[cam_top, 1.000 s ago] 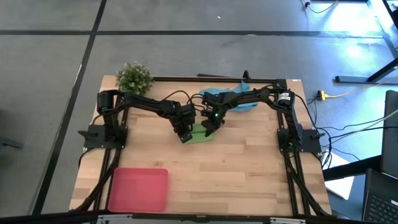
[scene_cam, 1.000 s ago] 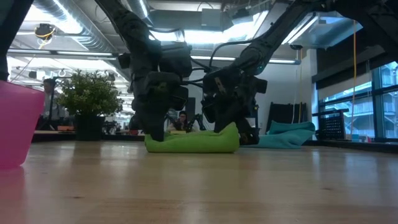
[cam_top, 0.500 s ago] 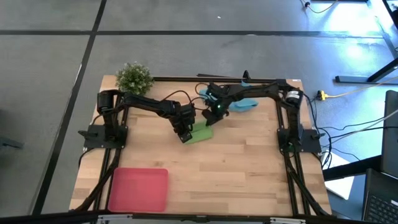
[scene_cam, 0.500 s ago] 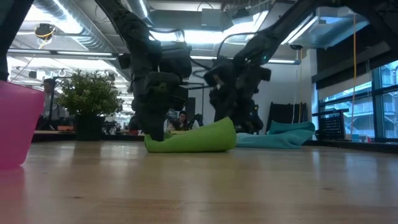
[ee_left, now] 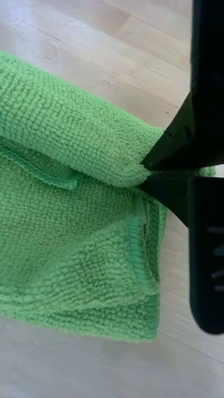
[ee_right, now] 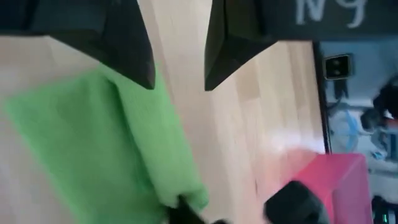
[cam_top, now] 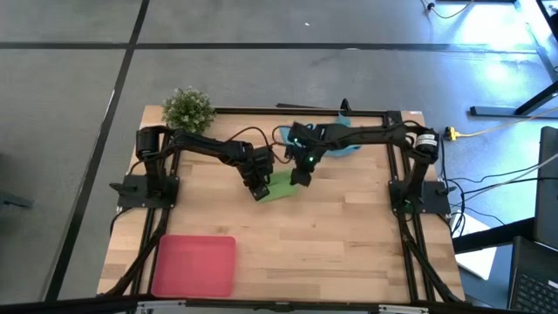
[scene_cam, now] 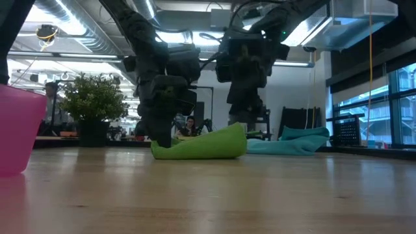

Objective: Roll microfiber towels into tight, uniform cylinder then place into a basket
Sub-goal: Roll the microfiber green towel

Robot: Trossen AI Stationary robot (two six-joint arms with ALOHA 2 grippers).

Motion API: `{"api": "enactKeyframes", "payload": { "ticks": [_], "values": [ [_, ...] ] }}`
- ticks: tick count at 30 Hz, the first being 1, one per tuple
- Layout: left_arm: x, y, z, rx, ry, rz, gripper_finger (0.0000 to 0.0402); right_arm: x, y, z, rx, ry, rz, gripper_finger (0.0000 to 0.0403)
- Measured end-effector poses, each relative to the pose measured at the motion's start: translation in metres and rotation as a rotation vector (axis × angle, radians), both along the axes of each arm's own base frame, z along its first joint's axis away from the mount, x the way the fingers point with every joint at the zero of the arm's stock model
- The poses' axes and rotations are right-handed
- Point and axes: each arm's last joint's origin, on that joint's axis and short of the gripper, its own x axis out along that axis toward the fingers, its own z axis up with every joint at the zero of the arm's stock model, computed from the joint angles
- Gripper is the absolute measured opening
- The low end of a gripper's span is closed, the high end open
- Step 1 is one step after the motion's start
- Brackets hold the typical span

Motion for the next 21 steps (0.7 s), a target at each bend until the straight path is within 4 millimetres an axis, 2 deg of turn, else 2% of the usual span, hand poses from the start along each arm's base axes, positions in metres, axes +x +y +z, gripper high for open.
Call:
{"api": "enactKeyframes", "payload": {
  "ticks": [7,15,21],
  "values": [
    [0.0,0.0,0.0,-0.006,-0.001,0.001,0.0,0.014,0.006,-0.019,-0.085,-0.04,0.06,0.0139],
    [0.0,0.0,0.0,-0.006,-0.001,0.003,0.0,0.016,0.003,-0.045,-0.129,0.039,0.05,0.0139],
    [0.0,0.0,0.0,-0.003,-0.001,0.005,0.0,0.017,0.001,-0.054,-0.155,0.068,0.041,0.0139]
  ]
}}
